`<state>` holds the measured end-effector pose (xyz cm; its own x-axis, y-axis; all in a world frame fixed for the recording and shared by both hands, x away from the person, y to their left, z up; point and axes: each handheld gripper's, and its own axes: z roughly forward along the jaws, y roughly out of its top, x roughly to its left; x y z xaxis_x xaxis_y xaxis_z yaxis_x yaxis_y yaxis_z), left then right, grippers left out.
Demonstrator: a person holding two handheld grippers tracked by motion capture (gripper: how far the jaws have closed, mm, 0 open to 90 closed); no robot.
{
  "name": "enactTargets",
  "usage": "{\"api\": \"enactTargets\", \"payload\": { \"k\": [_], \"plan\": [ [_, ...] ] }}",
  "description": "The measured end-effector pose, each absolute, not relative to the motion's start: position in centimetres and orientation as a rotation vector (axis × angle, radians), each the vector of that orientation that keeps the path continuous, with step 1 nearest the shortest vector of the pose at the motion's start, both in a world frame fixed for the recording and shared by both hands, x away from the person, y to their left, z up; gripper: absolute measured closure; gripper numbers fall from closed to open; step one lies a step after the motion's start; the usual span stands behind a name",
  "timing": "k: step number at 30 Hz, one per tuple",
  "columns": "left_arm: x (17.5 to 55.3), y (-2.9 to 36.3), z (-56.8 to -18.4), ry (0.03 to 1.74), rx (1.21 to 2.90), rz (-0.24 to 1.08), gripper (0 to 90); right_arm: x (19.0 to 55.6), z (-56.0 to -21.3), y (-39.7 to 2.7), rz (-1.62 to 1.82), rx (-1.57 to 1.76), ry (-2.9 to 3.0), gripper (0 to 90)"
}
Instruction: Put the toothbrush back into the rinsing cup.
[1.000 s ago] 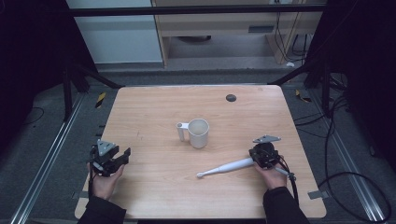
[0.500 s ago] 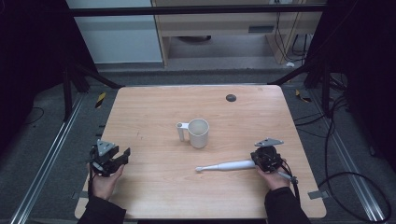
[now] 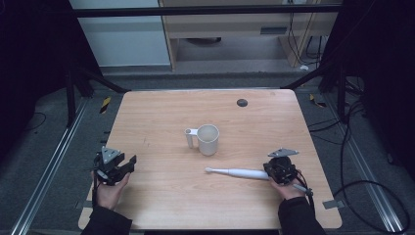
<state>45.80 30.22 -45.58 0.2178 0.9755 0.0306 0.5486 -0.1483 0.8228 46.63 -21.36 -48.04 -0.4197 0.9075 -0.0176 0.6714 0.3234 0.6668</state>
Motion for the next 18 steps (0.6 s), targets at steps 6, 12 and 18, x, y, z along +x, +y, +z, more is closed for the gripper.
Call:
{"api": "enactTargets", "payload": {
  "k": [6,12,18],
  "plan": [
    [45.8,30.2,-45.6,1.416,1.797,0.781,50.9,46.1,-48.1,-21.4,0.822,1.392,2.217,90.0],
    [45.8,30.2,-45.6,1.416,1.797,0.780,50.9,45.7,-48.0,-21.6,0.825,1.395,2.217,90.0],
    [45.8,30.2,-45.6,1.416,1.798,0.781,50.9,45.1,-48.0,-21.8,0.829,1.399,2.217,90.0]
  ]
}}
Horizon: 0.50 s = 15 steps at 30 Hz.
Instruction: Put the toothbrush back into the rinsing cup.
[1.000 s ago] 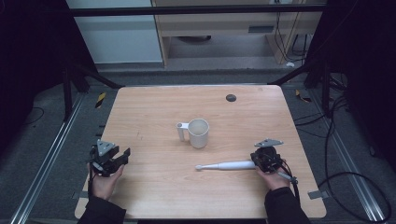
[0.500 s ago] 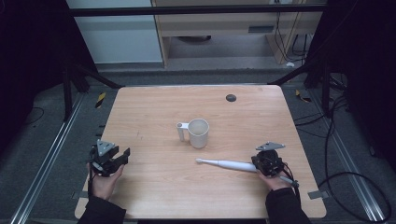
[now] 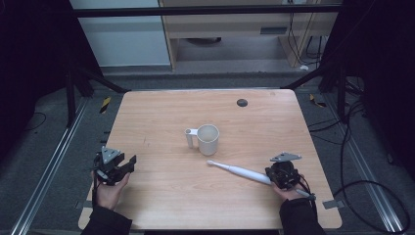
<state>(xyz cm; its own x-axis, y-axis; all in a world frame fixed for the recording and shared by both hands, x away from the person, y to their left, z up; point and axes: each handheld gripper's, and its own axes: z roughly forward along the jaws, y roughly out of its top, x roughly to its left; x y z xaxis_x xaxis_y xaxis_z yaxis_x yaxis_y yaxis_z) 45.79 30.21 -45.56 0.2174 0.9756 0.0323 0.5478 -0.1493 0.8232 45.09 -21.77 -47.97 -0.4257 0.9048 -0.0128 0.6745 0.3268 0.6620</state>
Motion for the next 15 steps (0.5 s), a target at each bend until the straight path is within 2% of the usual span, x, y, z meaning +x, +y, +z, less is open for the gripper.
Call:
{"api": "enactTargets", "payload": {
  "k": [15],
  "plan": [
    [45.8,30.2,-45.5,1.415,1.797,0.782,50.9,43.9,-47.8,-22.1,0.845,1.413,2.228,90.0]
  ]
}}
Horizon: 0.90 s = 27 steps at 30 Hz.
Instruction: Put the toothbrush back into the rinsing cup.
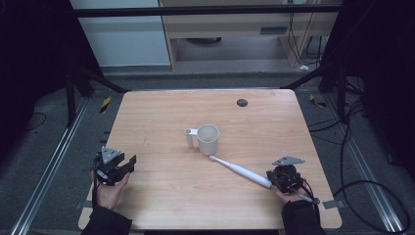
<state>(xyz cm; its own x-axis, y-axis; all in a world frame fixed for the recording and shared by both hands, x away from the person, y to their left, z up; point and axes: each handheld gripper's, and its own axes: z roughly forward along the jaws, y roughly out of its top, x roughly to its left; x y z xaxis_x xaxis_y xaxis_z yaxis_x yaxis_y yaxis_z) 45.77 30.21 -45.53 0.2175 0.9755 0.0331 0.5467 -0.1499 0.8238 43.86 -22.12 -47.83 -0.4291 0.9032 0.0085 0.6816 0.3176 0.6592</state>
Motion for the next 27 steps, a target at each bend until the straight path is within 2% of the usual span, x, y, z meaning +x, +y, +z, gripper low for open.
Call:
{"api": "enactTargets", "payload": {
  "k": [27],
  "plan": [
    [45.8,30.2,-45.5,1.414,1.798,0.781,50.8,42.3,-48.1,-22.0,0.849,1.420,2.267,90.0]
  ]
}}
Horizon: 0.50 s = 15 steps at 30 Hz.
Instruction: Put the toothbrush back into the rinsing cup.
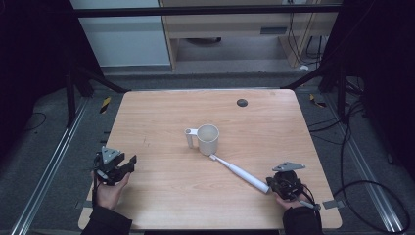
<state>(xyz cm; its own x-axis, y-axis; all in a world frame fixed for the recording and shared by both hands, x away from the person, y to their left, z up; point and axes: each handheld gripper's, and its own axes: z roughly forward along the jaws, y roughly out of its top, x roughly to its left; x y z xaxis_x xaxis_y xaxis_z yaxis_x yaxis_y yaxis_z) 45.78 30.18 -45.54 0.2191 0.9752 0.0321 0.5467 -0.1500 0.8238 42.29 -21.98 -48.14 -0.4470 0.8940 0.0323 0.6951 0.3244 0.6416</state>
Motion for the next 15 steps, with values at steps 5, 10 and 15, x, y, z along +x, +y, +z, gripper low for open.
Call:
{"api": "enactTargets", "payload": {
  "k": [5,10,15],
  "plan": [
    [45.8,30.2,-45.5,1.413,1.798,0.780,50.8,41.9,-48.2,-21.9,0.851,1.414,2.279,90.0],
    [45.8,30.2,-45.5,1.413,1.798,0.779,50.8,41.6,-48.2,-21.7,0.855,1.407,2.291,90.0],
    [45.8,30.1,-45.5,1.412,1.799,0.779,50.8,41.0,-48.2,-21.5,0.871,1.393,2.297,90.0]
  ]
}}
